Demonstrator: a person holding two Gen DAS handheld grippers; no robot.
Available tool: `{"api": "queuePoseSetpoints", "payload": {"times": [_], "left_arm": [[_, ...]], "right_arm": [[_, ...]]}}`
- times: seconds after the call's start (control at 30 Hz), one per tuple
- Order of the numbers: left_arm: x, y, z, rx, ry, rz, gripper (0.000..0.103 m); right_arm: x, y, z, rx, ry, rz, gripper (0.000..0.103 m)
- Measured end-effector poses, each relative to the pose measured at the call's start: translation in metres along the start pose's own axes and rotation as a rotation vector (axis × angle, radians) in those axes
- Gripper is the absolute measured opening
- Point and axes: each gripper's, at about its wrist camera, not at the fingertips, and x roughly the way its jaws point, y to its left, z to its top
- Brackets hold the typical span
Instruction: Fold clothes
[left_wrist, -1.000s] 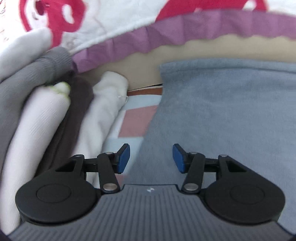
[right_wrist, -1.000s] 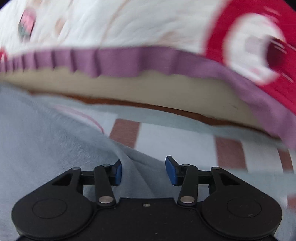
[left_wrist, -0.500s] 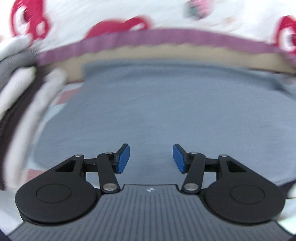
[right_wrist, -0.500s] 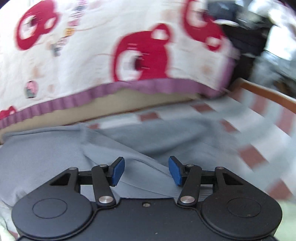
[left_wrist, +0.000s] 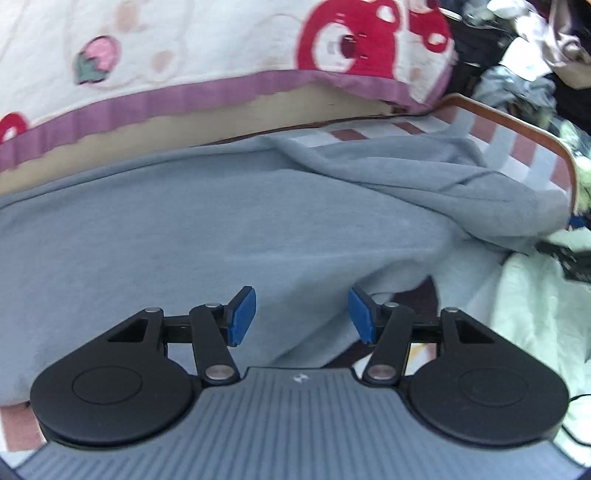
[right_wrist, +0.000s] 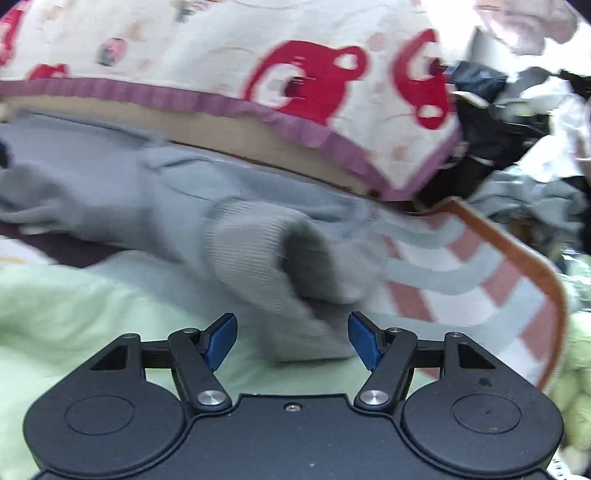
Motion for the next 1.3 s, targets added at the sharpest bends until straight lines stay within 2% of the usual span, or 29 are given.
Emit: {"api": "queuePoseSetpoints", "payload": {"times": [0.07,0.17,0.27,0.3,0.33,0.4,0.47,0.57,0.63,0.67,0.7,0.73,0.77,0.8,0.87,0.9,0.93,1.0,1.07,1.17,1.23,1.27,1.3], "left_arm": [[0.004,-0.016,0.005,0.077,0.012,-0.02,0.055],[0.006,-0.03,0.015,0.206,0.055,-0.063,0.055],[-0.003,-0.036,0.028,0.37,0.167,-0.166,0.055],[-0.009,-0.038,0.031,0.432,0.2,-0.162,0.055],[-0.017,-0.038,0.034,0.479,0.233,-0.143,0.055],[-0.032,-0.036,0.041,0.535,0.293,-0.097,0.055],[-0.048,-0.029,0.051,0.496,0.315,-0.05,0.055],[-0.061,-0.009,0.06,0.305,0.332,-0.015,0.055],[-0.054,0.0,0.062,0.193,0.401,0.027,0.055],[-0.05,0.0,0.062,0.166,0.44,0.049,0.055],[-0.048,-0.001,0.064,0.149,0.442,0.055,0.055],[-0.047,-0.002,0.066,0.146,0.414,0.043,0.055],[-0.045,-0.005,0.068,0.158,0.375,0.034,0.055],[-0.041,-0.008,0.07,0.176,0.33,0.031,0.055],[-0.031,-0.013,0.075,0.195,0.211,0.024,0.055],[-0.025,-0.015,0.077,0.202,0.147,0.02,0.055],[-0.016,-0.014,0.08,0.173,0.107,-0.002,0.057],[0.007,-0.008,0.083,0.086,0.077,-0.05,0.058],[0.02,-0.011,0.078,0.059,0.093,-0.037,0.057],[0.041,-0.016,0.071,0.019,0.116,-0.018,0.057],[0.055,-0.019,0.066,-0.008,0.131,-0.005,0.058],[0.062,-0.02,0.064,-0.022,0.139,0.002,0.058],[0.069,-0.022,0.061,-0.035,0.146,0.008,0.058]], "right_arm": [[0.009,-0.004,0.005,-0.028,-0.037,0.017,0.071],[0.025,-0.018,0.027,-0.103,-0.031,0.14,0.071],[0.041,-0.034,0.05,-0.181,-0.017,0.273,0.07],[0.046,-0.039,0.058,-0.208,-0.012,0.317,0.051],[0.052,-0.044,0.066,-0.234,-0.008,0.361,0.022],[0.057,-0.075,0.087,-0.168,0.044,0.478,0.013],[0.056,-0.109,0.116,-0.105,0.052,0.545,0.012],[0.08,-0.162,0.153,0.024,0.133,0.585,0.012],[0.106,-0.188,0.166,0.148,0.183,0.518,0.013],[0.121,-0.196,0.167,0.212,0.198,0.495,0.013],[0.137,-0.202,0.167,0.276,0.209,0.48,0.015],[0.153,-0.202,0.16,0.347,0.213,0.44,0.02],[0.169,-0.201,0.151,0.421,0.214,0.39,0.02],[0.177,-0.197,0.141,0.445,0.207,0.353,0.023],[0.187,-0.187,0.123,0.452,0.187,0.29,0.035],[0.192,-0.182,0.113,0.456,0.177,0.259,0.046],[0.197,-0.177,0.104,0.459,0.167,0.227,0.052],[0.207,-0.167,0.085,0.466,0.147,0.165,0.053],[0.194,-0.175,0.086,0.463,0.085,0.129,0.062],[0.165,-0.191,0.087,0.596,0.021,0.033,0.065],[0.14,-0.199,0.081,0.712,0.013,-0.026,0.067],[0.128,-0.203,0.075,0.777,0.001,-0.014,0.067],[0.117,-0.206,0.064,0.853,0.007,0.038,0.067]]}}
